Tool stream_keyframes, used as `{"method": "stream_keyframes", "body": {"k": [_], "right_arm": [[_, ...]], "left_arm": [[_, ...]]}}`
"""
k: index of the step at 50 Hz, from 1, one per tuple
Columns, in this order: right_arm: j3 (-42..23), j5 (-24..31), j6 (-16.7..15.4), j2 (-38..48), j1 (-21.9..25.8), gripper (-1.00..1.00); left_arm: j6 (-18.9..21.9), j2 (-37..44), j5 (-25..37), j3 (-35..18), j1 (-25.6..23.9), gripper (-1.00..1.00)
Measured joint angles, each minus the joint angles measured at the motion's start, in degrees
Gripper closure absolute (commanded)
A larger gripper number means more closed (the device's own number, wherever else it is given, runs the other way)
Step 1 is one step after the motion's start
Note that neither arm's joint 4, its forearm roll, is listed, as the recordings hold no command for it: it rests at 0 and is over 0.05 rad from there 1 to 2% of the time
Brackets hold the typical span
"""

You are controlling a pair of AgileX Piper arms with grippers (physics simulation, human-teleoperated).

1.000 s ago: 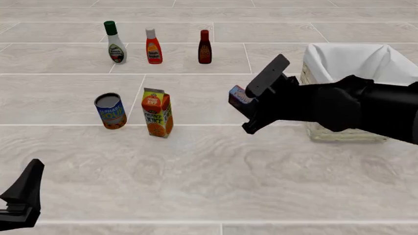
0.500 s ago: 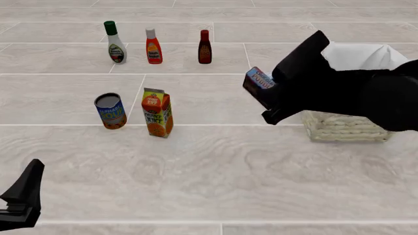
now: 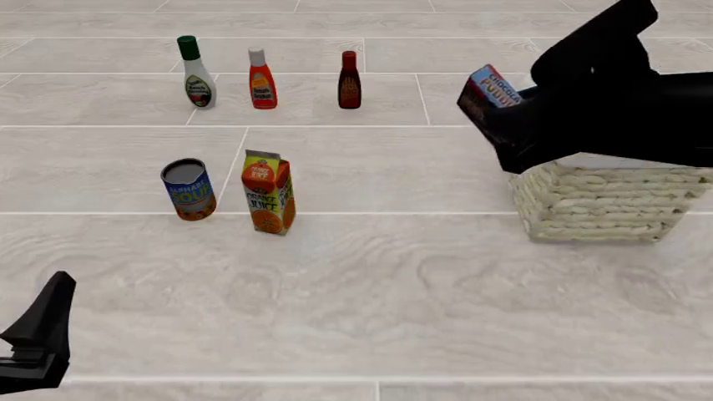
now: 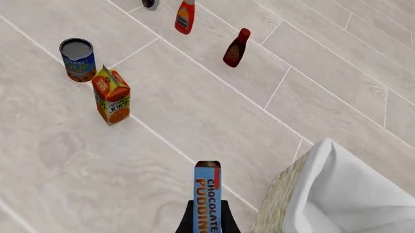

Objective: Pick the chocolate pudding and place it in the basket.

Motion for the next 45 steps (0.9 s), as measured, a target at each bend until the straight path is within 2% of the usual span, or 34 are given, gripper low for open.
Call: {"method": "stream_keyframes", "body": {"k": [45], "right_arm": [[-5.5, 6.7, 0.6, -4.5, -7.3, 1.0]], "left_arm": [[0.0, 0.0, 0.0, 0.0, 0.0, -1.0]]}}
